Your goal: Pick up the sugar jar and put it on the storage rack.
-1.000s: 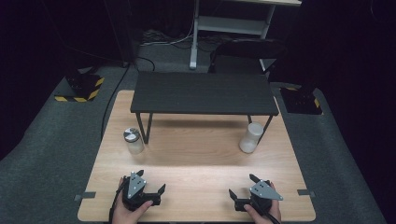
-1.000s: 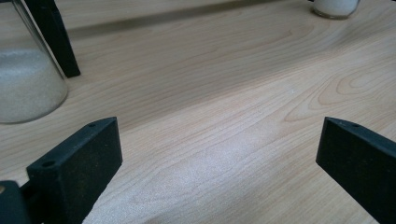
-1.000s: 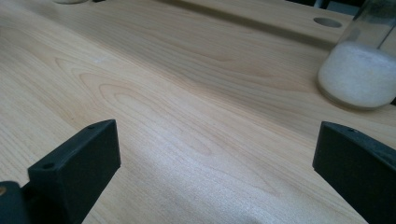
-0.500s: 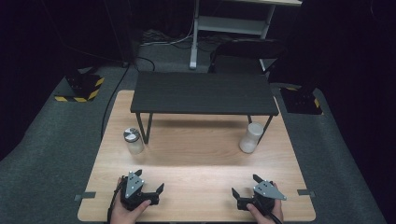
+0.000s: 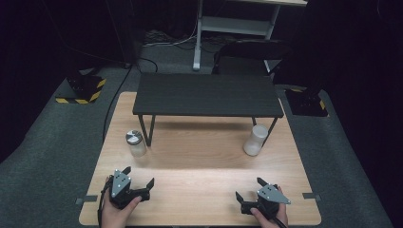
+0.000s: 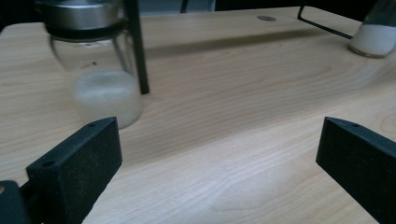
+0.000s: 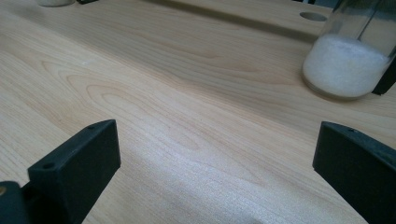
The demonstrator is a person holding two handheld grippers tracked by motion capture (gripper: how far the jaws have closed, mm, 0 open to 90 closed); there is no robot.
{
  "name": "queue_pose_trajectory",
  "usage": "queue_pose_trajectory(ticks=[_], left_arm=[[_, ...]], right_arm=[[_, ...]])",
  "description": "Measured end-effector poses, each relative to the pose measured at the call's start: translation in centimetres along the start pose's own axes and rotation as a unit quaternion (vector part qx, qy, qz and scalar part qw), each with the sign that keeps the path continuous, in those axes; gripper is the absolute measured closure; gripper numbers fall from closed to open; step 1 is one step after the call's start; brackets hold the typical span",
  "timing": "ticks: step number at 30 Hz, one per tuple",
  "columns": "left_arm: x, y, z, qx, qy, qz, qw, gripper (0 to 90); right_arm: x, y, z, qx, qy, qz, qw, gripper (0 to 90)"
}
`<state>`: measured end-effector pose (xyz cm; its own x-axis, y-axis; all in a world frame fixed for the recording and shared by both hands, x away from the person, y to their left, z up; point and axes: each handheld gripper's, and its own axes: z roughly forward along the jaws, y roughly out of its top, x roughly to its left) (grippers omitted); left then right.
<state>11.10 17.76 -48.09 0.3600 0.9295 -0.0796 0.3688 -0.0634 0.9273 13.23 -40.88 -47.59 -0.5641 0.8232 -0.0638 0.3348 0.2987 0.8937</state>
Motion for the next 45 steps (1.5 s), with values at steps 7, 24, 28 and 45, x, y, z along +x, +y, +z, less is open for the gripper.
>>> queue_pose_trajectory(ticks=[7,24,28,45], left_arm=[[1.3,0.5,-0.4,-0.013,0.022,-0.01,0.9996,0.3],[2.9,3.5,2.5,-0.024,0.047,-0.004,0.9986,0.3],[3.4,3.5,3.1,-0.028,0.048,-0.01,0.9984,0.2],[4.5,3.7,6.8,-0.044,0.066,-0.03,0.9964,12.7]], right_arm=[[-0.1,0.0,0.0,-0.001,0.001,0.002,1.0,0.3],[-0.2,-0.1,0.0,-0.004,0.004,0.002,1.0,0.3],[-0.2,-0.1,0.0,-0.003,0.004,0.0,1.0,0.3],[-0.3,-0.3,-0.1,-0.007,0.005,0.004,1.0,0.3]])
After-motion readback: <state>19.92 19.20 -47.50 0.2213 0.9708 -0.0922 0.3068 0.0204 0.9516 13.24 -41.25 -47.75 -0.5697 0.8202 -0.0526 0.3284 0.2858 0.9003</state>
